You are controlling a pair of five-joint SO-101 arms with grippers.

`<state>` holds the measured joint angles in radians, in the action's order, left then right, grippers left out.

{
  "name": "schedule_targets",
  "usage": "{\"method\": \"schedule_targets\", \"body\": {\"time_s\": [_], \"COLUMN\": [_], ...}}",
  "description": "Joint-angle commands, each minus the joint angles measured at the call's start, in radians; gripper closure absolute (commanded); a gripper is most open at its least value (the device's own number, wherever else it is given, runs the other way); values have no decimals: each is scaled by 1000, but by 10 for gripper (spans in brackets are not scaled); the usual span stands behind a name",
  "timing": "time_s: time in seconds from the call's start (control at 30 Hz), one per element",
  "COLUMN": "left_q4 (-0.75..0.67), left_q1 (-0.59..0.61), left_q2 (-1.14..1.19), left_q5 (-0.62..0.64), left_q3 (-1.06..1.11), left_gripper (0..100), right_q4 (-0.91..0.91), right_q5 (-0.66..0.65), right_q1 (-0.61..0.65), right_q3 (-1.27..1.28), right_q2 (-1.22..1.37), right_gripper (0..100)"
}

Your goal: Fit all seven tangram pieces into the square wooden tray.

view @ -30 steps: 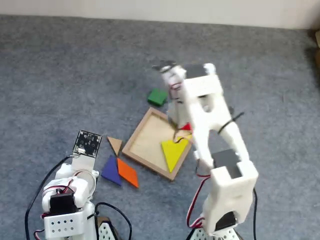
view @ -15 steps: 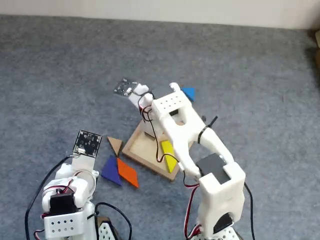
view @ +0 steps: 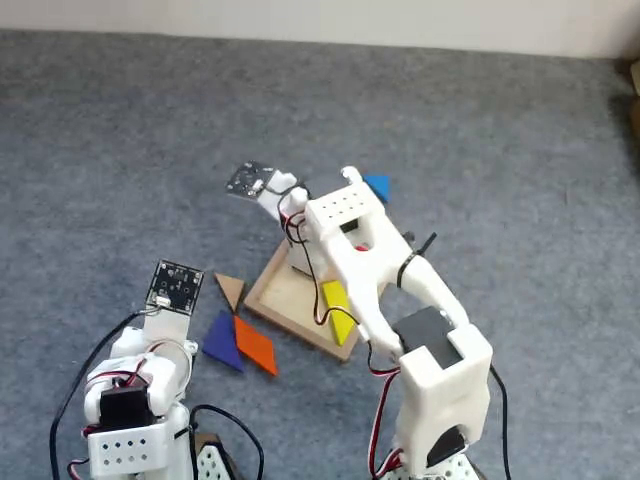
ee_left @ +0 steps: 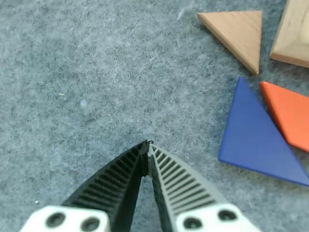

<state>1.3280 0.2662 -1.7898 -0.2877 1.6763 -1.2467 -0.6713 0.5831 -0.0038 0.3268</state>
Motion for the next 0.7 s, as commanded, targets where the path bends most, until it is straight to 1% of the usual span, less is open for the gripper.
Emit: {"method": "schedule_targets", "body": {"time_s": [0.0, 0.27, 0.53, 0.6, 0.67], "left_q4": [9, 9, 9, 9, 9], "left_q1": [16, 16, 16, 16, 16], "left_q2": [-30, -30, -30, -30, -30], "left_q5": [-9, -9, -9, -9, -9], "left_q3": [21, 21, 21, 21, 21], "left_gripper": [995, 995, 995, 995, 995], "right_q4": [8, -150, -151, -151, -151], "right_q5": [-12, -11, -11, -8, -6], "right_q1": [-36, -15, -18, -18, -18], "right_q3": [-2, -12, -12, -12, -12], "right_q2": [-70, -76, -71, -71, -71], "right_gripper": [749, 747, 744, 720, 673]}}
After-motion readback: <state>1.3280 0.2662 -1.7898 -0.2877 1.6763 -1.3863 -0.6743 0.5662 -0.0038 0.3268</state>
